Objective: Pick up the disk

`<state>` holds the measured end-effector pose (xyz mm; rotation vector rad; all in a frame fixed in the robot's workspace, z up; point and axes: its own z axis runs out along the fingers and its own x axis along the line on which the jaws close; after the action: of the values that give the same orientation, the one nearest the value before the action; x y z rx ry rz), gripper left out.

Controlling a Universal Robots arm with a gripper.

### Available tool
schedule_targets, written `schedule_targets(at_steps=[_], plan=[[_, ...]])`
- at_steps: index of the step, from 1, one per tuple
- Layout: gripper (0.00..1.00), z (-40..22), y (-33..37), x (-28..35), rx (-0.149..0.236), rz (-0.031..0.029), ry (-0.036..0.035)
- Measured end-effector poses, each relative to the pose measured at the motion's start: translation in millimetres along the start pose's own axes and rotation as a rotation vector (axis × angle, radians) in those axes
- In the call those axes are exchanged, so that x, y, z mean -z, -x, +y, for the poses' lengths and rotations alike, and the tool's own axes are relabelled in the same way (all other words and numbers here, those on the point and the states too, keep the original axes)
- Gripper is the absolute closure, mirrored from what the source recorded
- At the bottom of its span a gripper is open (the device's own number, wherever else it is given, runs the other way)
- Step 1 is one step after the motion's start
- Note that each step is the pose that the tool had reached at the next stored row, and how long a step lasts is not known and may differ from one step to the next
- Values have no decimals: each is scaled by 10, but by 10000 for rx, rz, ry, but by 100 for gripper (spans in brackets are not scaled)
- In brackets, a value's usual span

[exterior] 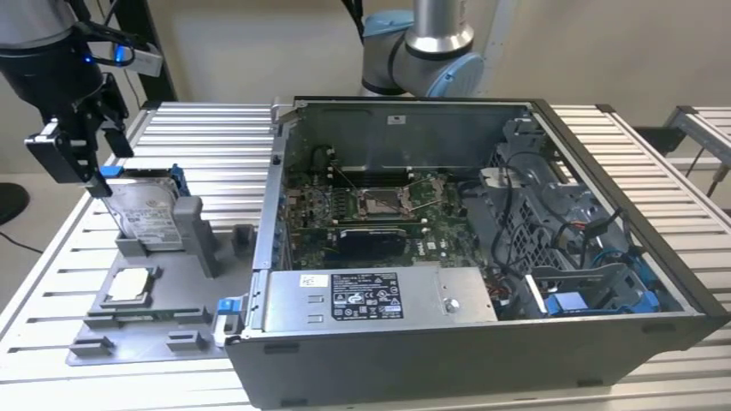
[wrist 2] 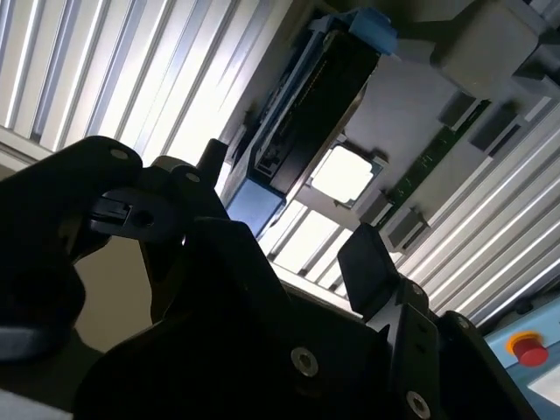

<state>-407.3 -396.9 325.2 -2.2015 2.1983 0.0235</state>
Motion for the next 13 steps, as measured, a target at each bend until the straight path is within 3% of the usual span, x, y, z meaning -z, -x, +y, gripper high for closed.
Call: schedule_targets(at_steps=[6,13], plan=[[0,1,-1,-41,0,2,3],[0,2,20,-153,-16,3,9]])
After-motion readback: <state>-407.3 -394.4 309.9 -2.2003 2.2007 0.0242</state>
